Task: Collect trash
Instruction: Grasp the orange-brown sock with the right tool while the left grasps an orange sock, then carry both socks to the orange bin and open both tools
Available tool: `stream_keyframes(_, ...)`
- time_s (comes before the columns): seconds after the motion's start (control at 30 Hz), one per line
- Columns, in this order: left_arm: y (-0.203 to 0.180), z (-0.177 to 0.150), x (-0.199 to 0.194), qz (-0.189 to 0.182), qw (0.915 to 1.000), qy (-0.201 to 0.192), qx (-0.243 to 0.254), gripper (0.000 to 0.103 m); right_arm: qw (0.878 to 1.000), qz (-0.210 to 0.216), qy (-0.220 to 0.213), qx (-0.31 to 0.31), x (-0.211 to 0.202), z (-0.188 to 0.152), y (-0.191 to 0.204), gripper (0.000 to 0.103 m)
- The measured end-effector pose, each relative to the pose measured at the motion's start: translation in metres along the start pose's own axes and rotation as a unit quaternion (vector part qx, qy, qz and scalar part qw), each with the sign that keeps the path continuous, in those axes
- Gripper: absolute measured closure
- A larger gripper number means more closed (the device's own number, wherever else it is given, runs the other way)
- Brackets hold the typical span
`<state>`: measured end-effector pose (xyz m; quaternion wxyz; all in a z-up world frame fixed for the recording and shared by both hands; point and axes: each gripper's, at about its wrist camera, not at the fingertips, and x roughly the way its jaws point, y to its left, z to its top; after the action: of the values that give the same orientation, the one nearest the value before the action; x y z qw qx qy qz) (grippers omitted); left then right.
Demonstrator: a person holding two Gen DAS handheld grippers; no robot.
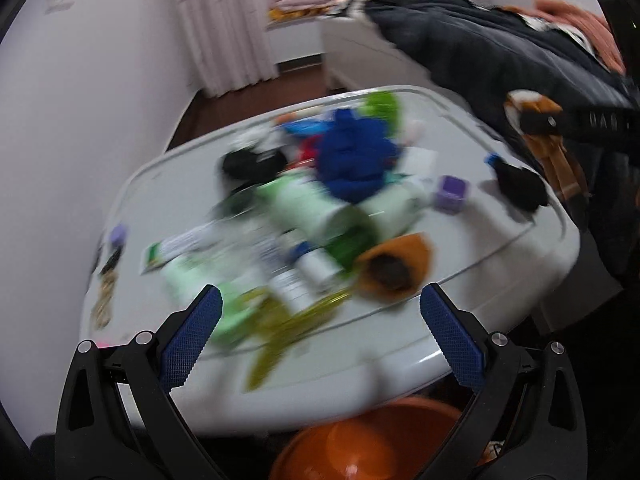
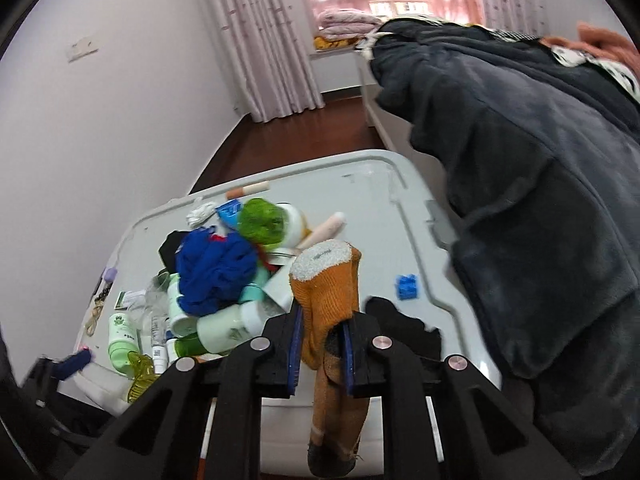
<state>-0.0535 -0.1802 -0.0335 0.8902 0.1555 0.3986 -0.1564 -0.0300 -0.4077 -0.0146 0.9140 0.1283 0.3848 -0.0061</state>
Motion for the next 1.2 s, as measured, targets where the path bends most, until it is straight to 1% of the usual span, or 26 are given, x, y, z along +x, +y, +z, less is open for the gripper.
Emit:
stream_keyframes(0.1,-0.024,0.008,0.022,-0.001,0.9999,0.009,0.013,0.006,1.000,0.002,-0.002,0.018,-0.006,-0.002,-0.015,0.087)
stream_keyframes(0.13,-0.027,0.010,0.031,-0.006,0.9998,0.016,0.010,0.006,1.000,0.003,-0.002,0.021,-0.008,-0.002,-0.020,0.086)
stream_keyframes(0.27,-0.042,0.012,0.050,-0.014,0.9997,0.018,0.012,0.007,1.000,0.009,0.004,0.029,-0.010,-0.005,-0.028,0.086)
stream_keyframes(0.33,-0.046,0.008,0.063,-0.004,0.9995,0.030,0.011,0.010,0.999,0.011,0.009,0.030,-0.007,-0.005,-0.028,0.086)
stream_keyframes(0.37,-0.046,0.006,0.068,-0.006,0.9992,0.039,0.006,0.025,0.999,0.012,0.010,0.029,-0.007,-0.005,-0.029,0.086)
stream_keyframes(0.4,-0.045,0.003,0.071,-0.001,0.9992,0.040,0.001,0.052,0.999,0.014,0.011,0.027,-0.006,-0.005,-0.028,0.086)
stream_keyframes(0.43,-0.042,0.002,0.070,-0.017,0.9993,0.032,-0.006,0.063,1.000,0.015,0.012,0.024,-0.005,-0.004,-0.025,0.086)
stream_keyframes(0.47,-0.040,0.001,0.070,-0.017,0.9993,0.032,-0.007,0.066,1.000,0.015,0.012,0.020,-0.004,-0.005,-0.024,0.086)
stream_keyframes(0.53,-0.035,0.004,0.066,-0.033,0.9990,0.027,-0.009,0.071,1.000,0.015,0.013,0.009,-0.002,-0.004,-0.018,0.086)
stream_keyframes(0.57,-0.033,0.005,0.062,-0.043,0.9987,0.026,-0.008,0.071,1.000,0.013,0.012,0.005,-0.001,-0.004,-0.016,0.086)
stream_keyframes(0.63,-0.029,0.009,0.048,-0.048,0.9987,0.015,-0.005,0.071,1.000,0.014,0.011,-0.001,-0.001,-0.005,-0.011,0.086)
stream_keyframes(0.73,-0.015,0.014,0.013,-0.075,0.9969,-0.003,-0.021,0.071,1.000,0.018,0.007,-0.007,-0.003,-0.006,-0.008,0.086)
stream_keyframes(0.77,-0.011,0.017,0.001,-0.079,0.9966,-0.006,-0.024,0.071,1.000,0.021,0.005,-0.010,-0.004,-0.007,-0.006,0.086)
stream_keyframes(0.8,-0.003,0.019,-0.019,-0.078,0.9965,-0.014,-0.027,0.071,1.000,0.024,0.005,-0.013,-0.006,-0.008,-0.003,0.086)
stream_keyframes(0.83,0.002,0.019,-0.031,-0.076,0.9966,-0.019,-0.027,0.071,0.999,0.031,0.007,-0.019,-0.011,-0.011,0.003,0.086)
stream_keyframes(0.87,0.010,0.018,-0.051,-0.073,0.9967,-0.029,-0.020,0.071,0.999,0.041,0.009,-0.022,-0.016,-0.015,0.009,0.086)
stream_keyframes(0.93,0.019,0.013,-0.075,-0.067,0.9970,-0.039,-0.006,0.071,0.996,0.080,0.028,-0.031,-0.028,-0.031,0.027,0.086)
stream_keyframes(1.0,0.029,-0.001,-0.097,-0.073,0.9964,-0.039,0.018,0.071,0.992,0.106,0.047,-0.050,-0.039,-0.047,0.046,0.086)
stream_keyframes(1.07,0.037,-0.018,-0.110,-0.086,0.9953,-0.028,0.036,0.071,0.985,0.130,0.077,-0.087,-0.052,-0.072,0.071,0.086)
stream_keyframes(1.13,0.040,-0.044,-0.117,-0.105,0.9930,-0.008,0.054,0.071,0.975,0.151,0.112,-0.119,-0.061,-0.096,0.090,0.086)
stream_keyframes(1.2,0.040,-0.072,-0.116,-0.115,0.9909,0.016,0.068,0.070,0.966,0.166,0.144,-0.137,-0.064,-0.116,0.102,0.086)
